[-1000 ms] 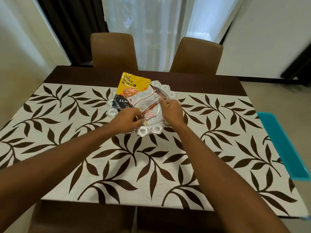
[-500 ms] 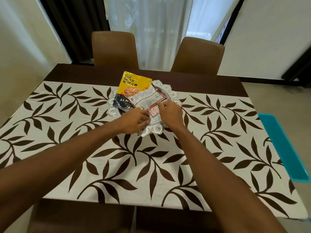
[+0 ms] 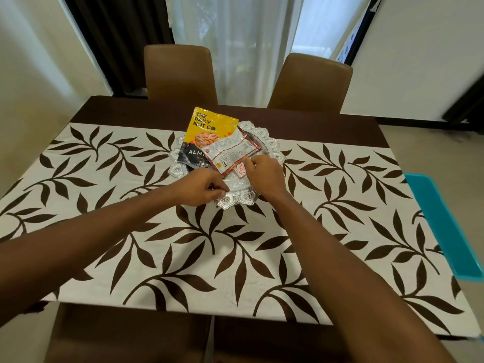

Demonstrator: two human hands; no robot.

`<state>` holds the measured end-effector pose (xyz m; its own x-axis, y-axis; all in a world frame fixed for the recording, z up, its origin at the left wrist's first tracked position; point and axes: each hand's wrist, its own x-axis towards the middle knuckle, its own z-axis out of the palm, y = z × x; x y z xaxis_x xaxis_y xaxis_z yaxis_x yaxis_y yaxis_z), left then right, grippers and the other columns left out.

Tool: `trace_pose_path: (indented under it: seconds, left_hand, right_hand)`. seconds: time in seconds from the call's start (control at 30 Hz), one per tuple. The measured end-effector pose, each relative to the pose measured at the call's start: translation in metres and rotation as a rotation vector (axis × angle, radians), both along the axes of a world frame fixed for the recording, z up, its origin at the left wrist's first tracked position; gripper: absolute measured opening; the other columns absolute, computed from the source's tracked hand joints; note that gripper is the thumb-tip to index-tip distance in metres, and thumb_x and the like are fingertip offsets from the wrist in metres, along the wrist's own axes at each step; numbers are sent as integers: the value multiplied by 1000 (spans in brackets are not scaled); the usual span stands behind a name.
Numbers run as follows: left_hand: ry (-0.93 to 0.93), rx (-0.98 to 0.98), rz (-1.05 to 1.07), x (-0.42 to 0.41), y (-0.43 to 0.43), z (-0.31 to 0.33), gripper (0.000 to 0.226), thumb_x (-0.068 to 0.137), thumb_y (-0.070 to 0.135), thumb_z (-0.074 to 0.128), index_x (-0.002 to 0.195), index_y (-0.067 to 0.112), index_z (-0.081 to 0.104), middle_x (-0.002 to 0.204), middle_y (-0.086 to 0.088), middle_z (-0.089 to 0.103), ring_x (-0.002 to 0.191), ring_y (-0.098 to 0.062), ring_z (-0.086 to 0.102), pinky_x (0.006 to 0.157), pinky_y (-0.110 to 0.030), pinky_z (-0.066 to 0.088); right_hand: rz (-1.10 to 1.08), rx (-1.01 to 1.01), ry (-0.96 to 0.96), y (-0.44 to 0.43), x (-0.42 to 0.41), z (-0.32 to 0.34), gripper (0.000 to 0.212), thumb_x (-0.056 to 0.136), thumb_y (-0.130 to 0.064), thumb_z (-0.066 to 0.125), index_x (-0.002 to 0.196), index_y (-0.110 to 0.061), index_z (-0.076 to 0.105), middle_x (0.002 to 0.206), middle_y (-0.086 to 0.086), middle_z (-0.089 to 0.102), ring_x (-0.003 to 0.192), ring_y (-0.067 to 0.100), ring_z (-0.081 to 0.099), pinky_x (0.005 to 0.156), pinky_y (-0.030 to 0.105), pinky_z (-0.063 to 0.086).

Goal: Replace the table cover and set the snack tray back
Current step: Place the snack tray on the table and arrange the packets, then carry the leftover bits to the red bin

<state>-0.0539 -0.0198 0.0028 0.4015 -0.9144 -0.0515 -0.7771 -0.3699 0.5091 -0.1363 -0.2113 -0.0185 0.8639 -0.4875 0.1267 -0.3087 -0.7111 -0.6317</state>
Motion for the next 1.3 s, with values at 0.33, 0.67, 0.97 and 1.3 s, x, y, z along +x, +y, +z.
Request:
trace_pose_path:
  seconds: [0.33, 0.67, 0.97, 1.3]
  left_hand:
    - [295, -284, 334, 0, -21, 14, 20, 86, 12, 77, 105, 11, 77, 91, 2, 77, 83, -6, 72, 77, -25, 59]
    - [100, -511, 354, -50, -58, 42, 25, 86, 26, 76, 110, 20, 78, 103, 4, 77, 100, -5, 69, 89, -29, 55]
    - [-19, -386, 502, -59, 65, 18, 14, 94, 23, 67, 104, 17, 77, 94, 9, 74, 83, 2, 66, 69, -21, 53]
    - [-54, 285, 753, -129, 339, -53, 23, 91, 40, 67, 74, 25, 72, 67, 8, 65, 64, -9, 61, 64, -31, 52]
  right_hand:
    - [-138, 488, -109, 15, -7, 17, 45, 104, -38, 49, 68, -13, 57, 61, 4, 54, 54, 16, 45, 56, 32, 36]
    - [-297, 1961, -234, 33, -11, 39, 44, 105, -41, 47, 68, -18, 55, 48, -6, 51, 31, 2, 37, 30, 11, 20]
    - [-158, 898, -15, 65, -45, 44, 43, 102, -44, 52, 68, -18, 49, 58, -1, 43, 46, 12, 33, 44, 27, 26]
    - [522, 57, 380, 246, -84, -47, 54, 105, -46, 45, 57, -20, 43, 61, -1, 51, 66, 22, 54, 65, 32, 39]
